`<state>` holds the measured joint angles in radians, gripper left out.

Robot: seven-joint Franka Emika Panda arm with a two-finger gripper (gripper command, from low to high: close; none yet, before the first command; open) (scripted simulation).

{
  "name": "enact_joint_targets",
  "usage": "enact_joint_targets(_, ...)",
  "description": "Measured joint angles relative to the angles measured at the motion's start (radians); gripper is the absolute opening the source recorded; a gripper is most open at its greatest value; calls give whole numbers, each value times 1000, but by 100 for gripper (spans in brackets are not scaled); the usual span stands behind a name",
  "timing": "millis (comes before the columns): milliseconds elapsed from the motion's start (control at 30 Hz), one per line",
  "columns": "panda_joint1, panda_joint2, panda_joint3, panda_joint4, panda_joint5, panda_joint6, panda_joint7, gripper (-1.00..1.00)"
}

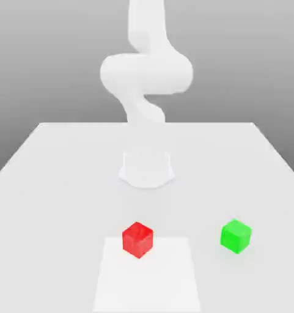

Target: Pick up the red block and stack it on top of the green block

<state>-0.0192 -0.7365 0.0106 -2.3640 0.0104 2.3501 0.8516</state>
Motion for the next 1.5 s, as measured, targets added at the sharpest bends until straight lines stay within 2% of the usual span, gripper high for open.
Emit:
enact_joint_targets(400,-99,376,76,-363,37,287,321,0)
enact_joint_targets(567,-142,595,105,-521,28,449,492,0)
enact_joint_targets(800,-101,904,31,-520,-83,702,612,0)
enact_joint_targets(833,-92,923,22,-518,-82,718,612,-100)
enact_joint_targets(1067,-93,919,22,-518,-86,716,615,-100)
enact_joint_targets(1333,-84,660,55,-552,3,492,564,-100)
enact_joint_targets(1500,37,617,179,-515,51,414,719,-100)
